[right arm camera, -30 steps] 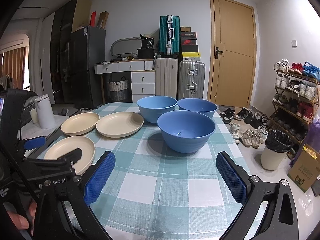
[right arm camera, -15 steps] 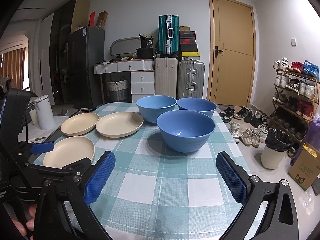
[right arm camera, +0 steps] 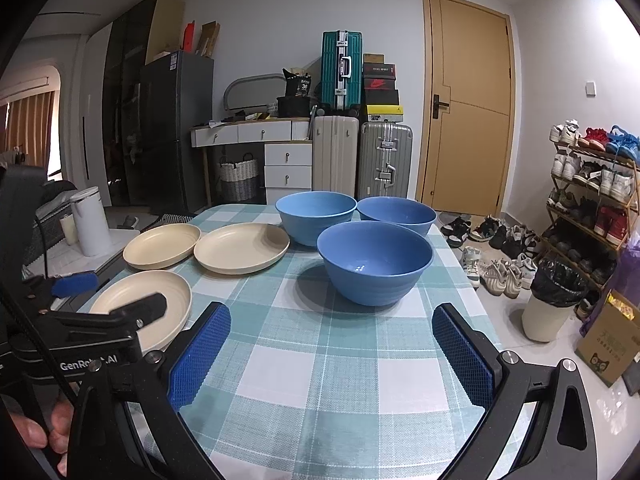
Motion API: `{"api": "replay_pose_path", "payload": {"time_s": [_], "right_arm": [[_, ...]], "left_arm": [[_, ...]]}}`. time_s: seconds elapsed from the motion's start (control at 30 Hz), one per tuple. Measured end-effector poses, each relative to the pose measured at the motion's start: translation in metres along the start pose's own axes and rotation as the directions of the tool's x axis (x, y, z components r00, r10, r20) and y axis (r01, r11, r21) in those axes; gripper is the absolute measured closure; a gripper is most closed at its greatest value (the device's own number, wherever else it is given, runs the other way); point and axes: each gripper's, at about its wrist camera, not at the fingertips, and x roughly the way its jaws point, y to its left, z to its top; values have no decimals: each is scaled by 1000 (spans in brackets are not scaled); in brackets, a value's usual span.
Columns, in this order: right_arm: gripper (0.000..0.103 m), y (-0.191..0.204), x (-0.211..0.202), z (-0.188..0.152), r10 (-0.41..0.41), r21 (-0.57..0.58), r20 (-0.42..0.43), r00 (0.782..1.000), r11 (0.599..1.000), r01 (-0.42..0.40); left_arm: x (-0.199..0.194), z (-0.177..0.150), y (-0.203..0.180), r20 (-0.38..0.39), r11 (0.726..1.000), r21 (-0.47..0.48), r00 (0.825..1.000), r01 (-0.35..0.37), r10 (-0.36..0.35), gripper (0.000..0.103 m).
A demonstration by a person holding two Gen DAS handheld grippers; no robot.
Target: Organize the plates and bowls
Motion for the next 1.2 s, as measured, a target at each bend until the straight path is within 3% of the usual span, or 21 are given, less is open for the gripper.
{"api": "replay_pose_path", "payload": {"time_s": [0.3,0.6,1.03,1.2], "right_arm": [[1,0,0,0,14,2,5,1000,1000,-14],[1,-3,-1,0,59,25,-11,998,998,-59],[1,-7,-8,1,67,35,21,998,997,-67],[1,-8,-7,-1,155,63,22,988,986,-157]], "left_arm": [[-6,-1,16,44,997,-82,999,-5,8,0],[-1,0,0,23,998,12,998,-57,56,0],[-1,0,8,10,998,-11,998,-65,65,0],[-2,0,10,14,999,-25,999,-47,48,0]]}}
